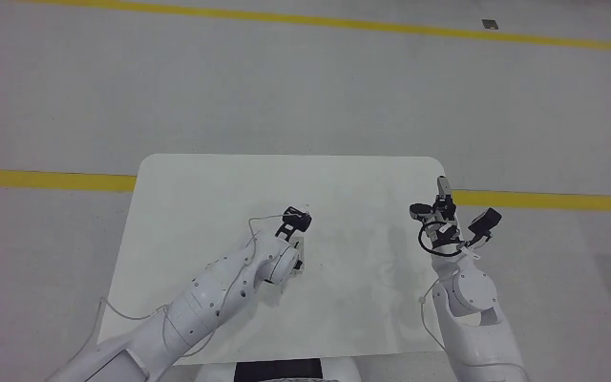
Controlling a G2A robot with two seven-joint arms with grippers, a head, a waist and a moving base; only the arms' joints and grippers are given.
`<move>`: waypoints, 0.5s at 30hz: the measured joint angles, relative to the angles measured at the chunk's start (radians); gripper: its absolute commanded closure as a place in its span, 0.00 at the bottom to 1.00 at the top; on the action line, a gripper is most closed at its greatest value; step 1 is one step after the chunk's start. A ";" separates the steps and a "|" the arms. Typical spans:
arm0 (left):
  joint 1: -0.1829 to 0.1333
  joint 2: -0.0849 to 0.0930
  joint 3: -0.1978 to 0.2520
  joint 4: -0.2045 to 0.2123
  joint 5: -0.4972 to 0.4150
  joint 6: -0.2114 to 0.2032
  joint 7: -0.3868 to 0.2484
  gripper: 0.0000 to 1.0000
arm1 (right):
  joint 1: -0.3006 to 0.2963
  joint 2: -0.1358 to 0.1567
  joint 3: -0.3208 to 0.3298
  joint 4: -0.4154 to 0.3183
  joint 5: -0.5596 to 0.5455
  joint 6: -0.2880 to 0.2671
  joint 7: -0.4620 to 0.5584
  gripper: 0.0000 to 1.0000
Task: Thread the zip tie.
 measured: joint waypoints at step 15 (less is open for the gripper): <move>-0.010 -0.003 0.005 0.008 -0.004 0.004 0.006 1.00 | 0.000 0.000 0.000 0.000 0.000 0.000 0.000 0.00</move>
